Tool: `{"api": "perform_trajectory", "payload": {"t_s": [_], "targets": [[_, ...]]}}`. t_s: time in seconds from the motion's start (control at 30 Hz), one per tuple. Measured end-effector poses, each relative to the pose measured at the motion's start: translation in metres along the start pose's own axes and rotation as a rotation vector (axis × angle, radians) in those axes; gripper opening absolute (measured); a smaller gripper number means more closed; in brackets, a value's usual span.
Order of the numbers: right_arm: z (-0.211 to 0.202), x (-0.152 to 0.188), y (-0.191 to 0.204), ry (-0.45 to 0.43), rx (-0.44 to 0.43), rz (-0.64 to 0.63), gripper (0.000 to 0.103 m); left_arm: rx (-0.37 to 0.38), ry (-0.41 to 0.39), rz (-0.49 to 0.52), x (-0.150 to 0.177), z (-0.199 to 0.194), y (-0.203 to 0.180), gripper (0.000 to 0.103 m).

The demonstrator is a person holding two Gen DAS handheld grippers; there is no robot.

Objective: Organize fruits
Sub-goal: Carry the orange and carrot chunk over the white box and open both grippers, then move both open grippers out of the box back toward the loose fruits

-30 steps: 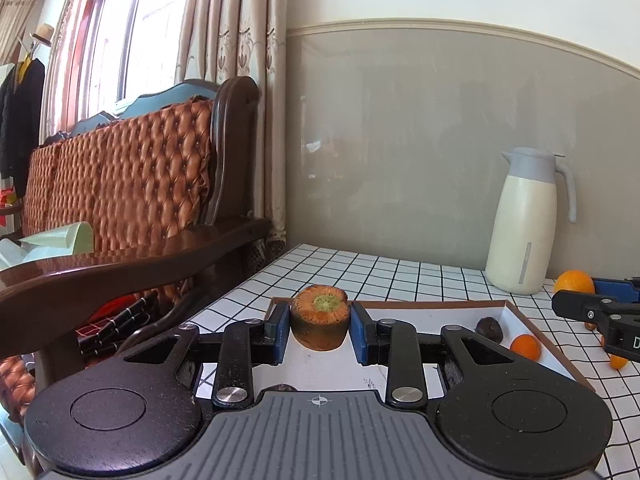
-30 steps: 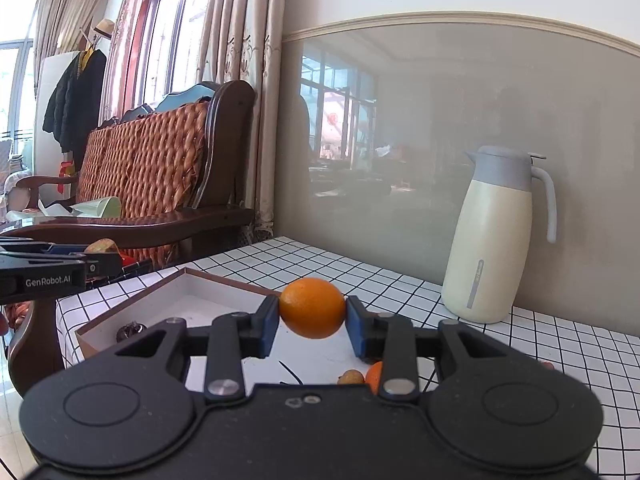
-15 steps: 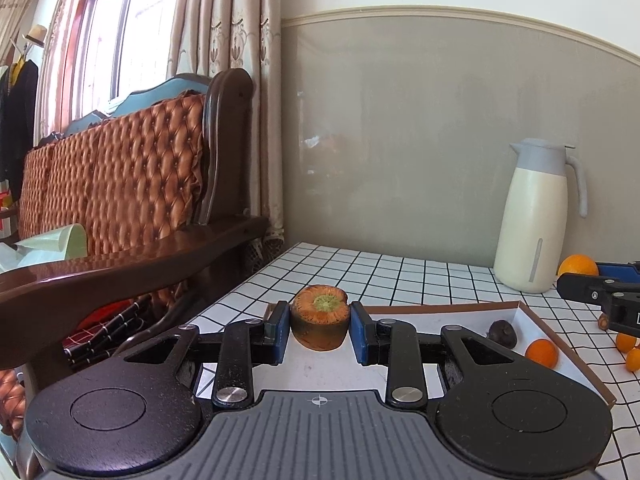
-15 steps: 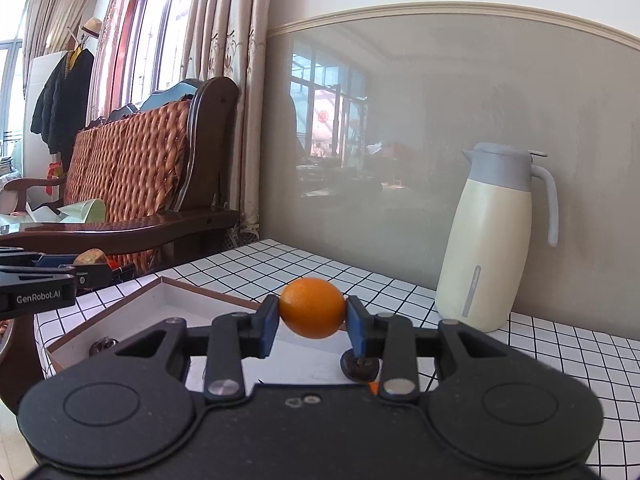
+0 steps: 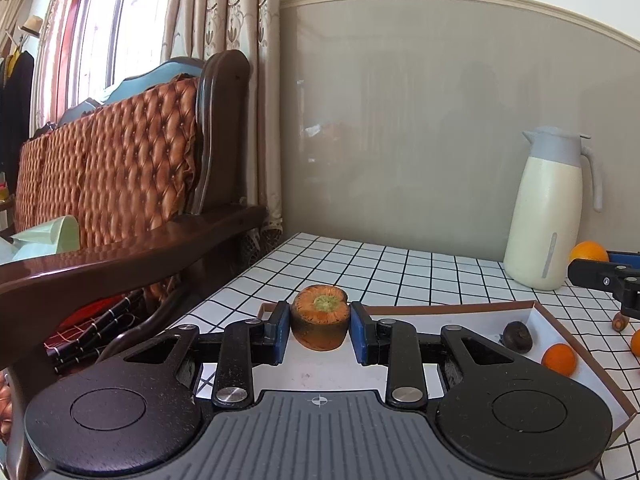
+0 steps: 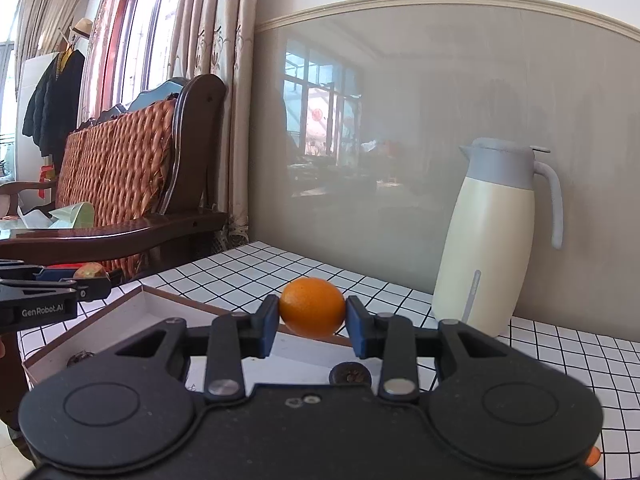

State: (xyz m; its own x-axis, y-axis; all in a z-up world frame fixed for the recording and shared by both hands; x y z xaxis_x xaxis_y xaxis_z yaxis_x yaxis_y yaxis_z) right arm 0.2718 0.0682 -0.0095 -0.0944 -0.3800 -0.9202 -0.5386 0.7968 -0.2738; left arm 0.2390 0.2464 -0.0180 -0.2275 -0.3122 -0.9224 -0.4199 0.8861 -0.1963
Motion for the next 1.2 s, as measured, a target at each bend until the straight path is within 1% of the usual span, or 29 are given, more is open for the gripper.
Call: {"api": "perform_trajectory", "payload": {"t_s": [0.23, 0.37, 0.53, 0.73, 0.83, 0.87, 0.9, 0.93, 0.97, 1.0, 1.03, 1.07, 1.2], "targets": [[0.018, 0.005, -0.007, 0.027, 0.003, 0.018, 0.027, -0.018, 0.036, -0.019, 0.001, 0.018, 0.008, 0.032], [0.033, 0.012, -0.009, 0.075, -0.007, 0.026, 0.027, -0.033, 0.061, -0.029, 0.004, 0.031, 0.013, 0.032], [0.045, 0.017, -0.008, 0.103, -0.023, 0.032, 0.027, -0.039, 0.067, -0.018, 0.004, 0.039, 0.012, 0.032], [0.058, 0.025, -0.004, 0.149, -0.046, 0.035, 0.027, -0.056, 0.101, -0.016, 0.008, 0.051, 0.014, 0.032], [0.066, 0.029, -0.004, 0.179, -0.059, 0.046, 0.028, -0.055, 0.115, -0.016, 0.011, 0.056, 0.015, 0.032], [0.070, 0.031, -0.003, 0.201, -0.075, 0.045, 0.029, -0.052, 0.113, -0.018, 0.011, 0.056, 0.014, 0.032], [0.072, 0.033, -0.002, 0.219, -0.086, 0.041, 0.033, -0.042, 0.095, -0.023, 0.011, 0.055, 0.014, 0.033], [0.073, 0.034, -0.003, 0.219, -0.079, 0.041, 0.058, -0.049, 0.075, -0.021, 0.010, 0.053, 0.013, 0.046], [0.071, 0.033, -0.005, 0.202, -0.054, 0.041, 0.097, -0.067, 0.059, -0.011, 0.009, 0.051, 0.014, 0.063], [0.067, 0.030, -0.009, 0.161, -0.012, 0.042, 0.096, -0.064, 0.043, -0.009, 0.008, 0.048, 0.013, 0.091], [0.065, 0.029, -0.011, 0.138, 0.009, 0.040, 0.097, -0.054, 0.020, -0.012, 0.006, 0.045, 0.012, 0.095], [0.065, 0.029, -0.012, 0.147, 0.012, 0.040, 0.097, -0.058, 0.010, -0.009, 0.004, 0.043, 0.012, 0.095], [0.066, 0.033, -0.017, 0.160, 0.009, 0.065, 0.097, -0.056, 0.017, -0.002, 0.004, 0.042, 0.010, 0.095]]}}
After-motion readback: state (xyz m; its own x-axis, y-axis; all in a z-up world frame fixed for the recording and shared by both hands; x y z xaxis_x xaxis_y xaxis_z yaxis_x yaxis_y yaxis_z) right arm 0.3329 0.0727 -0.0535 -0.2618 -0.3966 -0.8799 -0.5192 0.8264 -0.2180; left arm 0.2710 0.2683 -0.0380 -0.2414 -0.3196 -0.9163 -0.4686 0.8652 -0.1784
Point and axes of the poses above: each gripper's, at about its wrist camera, not at the fingertips, and z roughly the way its jaws point, y to its left, x to its underside, the point moved 9 cm from there along z, roughly the way its jaws point, and after that the axes turned 13 degrees about -z, right-handed, at the moved point
